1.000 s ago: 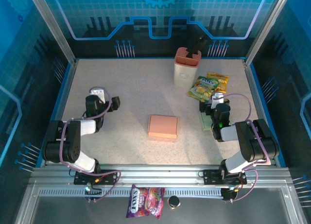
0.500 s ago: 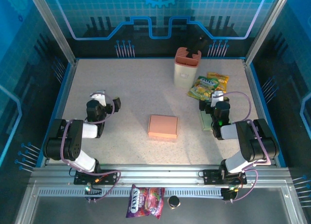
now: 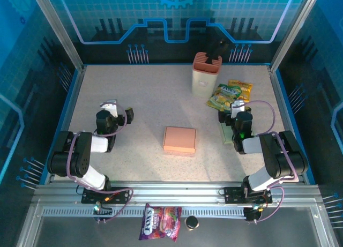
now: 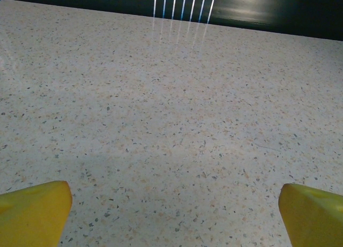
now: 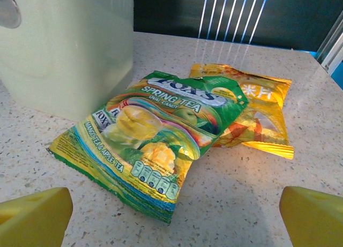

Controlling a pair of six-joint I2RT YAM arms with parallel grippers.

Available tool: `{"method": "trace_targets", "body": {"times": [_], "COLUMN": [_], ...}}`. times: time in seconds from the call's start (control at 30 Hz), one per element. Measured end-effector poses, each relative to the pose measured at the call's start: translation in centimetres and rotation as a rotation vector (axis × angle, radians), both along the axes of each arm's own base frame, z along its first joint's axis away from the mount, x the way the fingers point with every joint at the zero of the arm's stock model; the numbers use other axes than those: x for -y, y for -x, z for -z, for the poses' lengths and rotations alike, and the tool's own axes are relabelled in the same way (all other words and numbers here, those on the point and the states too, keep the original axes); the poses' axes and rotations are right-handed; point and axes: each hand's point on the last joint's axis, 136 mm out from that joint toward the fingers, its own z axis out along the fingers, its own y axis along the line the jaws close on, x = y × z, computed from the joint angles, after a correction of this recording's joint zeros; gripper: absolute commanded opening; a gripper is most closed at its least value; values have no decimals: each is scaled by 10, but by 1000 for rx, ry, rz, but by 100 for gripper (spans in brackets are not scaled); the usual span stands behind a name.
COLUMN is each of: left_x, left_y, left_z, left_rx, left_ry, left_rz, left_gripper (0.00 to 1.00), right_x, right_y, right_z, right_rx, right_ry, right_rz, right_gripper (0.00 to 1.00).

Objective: Fold the paper box

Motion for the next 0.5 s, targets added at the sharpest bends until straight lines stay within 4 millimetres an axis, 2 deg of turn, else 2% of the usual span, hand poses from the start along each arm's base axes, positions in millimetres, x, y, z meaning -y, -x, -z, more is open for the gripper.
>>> {"method": "trace_targets", "body": {"times": [0.5], "left_x": [0], "left_y": [0], "left_z": [0], "left_rx": [0], "left_ry": [0], "left_rz": [0], "left_gripper": [99], "right_x": [0], "right_y": [0], "right_z": [2], "right_rx": [-9], "right_ry": [2], "right_rz": [-3], "right_gripper": [100]}}
